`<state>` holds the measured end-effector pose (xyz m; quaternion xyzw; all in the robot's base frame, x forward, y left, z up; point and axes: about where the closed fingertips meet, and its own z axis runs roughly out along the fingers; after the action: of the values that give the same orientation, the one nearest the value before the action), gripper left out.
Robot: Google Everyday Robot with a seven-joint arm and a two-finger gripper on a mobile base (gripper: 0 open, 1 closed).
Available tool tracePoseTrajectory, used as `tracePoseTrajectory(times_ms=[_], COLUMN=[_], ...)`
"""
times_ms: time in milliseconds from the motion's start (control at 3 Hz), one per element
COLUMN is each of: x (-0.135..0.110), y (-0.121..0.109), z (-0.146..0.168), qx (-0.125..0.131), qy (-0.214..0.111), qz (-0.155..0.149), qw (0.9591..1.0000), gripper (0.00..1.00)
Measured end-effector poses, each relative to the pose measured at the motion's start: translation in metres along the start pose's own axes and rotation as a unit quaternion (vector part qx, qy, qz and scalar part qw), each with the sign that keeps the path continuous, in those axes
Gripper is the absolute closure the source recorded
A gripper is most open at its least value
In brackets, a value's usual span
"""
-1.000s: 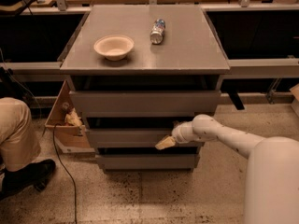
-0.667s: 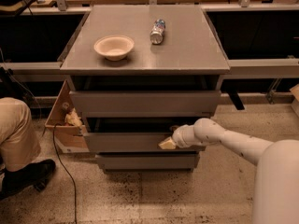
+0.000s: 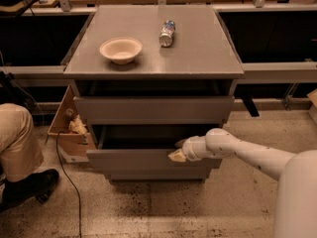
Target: Open middle drawer
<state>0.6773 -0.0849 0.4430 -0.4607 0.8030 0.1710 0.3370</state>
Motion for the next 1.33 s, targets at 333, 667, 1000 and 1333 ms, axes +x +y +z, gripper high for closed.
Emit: tracePoseTrajectory(times_ms=[333,667,1000,1333], x=[0.009,0.013,0.015,0.015], y=[0.034,0.060,0.078,0.091], z=[-0.009,-0.013,-0.014,-0.017], qx=[-0.027,-0.058,-0.083,-0.100], qy=[0.006,0.018,0.029,0.039], qz=[-0.015,-0.029,-0.040,-0.052], qw=[0.9995,0.9977,0.9953,0.9929], gripper=[0.28,0.12,0.28,0.51])
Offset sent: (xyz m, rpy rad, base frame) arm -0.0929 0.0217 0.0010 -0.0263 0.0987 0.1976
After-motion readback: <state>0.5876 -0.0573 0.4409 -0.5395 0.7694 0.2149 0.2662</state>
